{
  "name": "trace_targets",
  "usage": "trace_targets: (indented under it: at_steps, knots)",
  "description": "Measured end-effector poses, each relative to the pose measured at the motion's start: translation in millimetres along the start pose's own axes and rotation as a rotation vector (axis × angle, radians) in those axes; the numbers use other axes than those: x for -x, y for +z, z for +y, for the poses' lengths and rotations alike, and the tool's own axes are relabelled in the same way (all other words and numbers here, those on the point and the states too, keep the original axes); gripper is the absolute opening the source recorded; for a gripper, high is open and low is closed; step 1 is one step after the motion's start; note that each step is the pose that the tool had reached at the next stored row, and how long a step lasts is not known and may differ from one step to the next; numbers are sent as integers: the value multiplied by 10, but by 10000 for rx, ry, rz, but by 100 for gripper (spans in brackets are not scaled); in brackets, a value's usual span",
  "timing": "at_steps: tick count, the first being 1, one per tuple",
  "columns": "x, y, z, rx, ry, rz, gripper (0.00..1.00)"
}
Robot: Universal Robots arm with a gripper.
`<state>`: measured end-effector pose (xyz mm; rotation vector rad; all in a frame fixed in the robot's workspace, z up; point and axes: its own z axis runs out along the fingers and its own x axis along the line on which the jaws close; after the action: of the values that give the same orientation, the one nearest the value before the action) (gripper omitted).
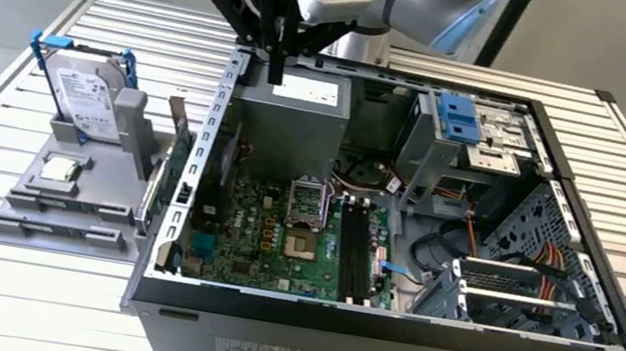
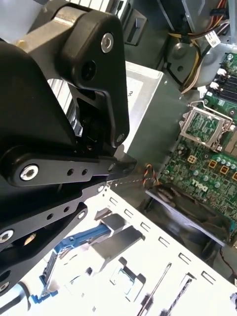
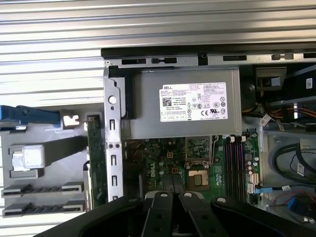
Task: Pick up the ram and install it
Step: 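Reach for the ram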
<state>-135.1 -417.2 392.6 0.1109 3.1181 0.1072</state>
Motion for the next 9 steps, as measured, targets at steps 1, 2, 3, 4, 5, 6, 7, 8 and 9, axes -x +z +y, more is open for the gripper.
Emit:
trace_targets:
  at_steps: [1, 2, 3, 4, 5, 6, 7, 8, 9]
  knots:
    - [-11, 0, -1, 1, 0, 0, 0]
    - [-23, -1, -2, 0, 0, 0, 0]
    - [-34, -1, -2, 0, -1, 0, 0]
    - [-44, -1, -3, 0, 0, 0, 0]
    - [-55, -1, -4, 0, 0, 0, 0]
    - [-67, -1, -5, 1, 0, 0, 0]
    - [-79, -2, -6, 0, -1, 0, 0]
    - [-91, -2, -6, 0, 0, 0, 0]
    - [-103, -3, -7, 0, 0, 0, 0]
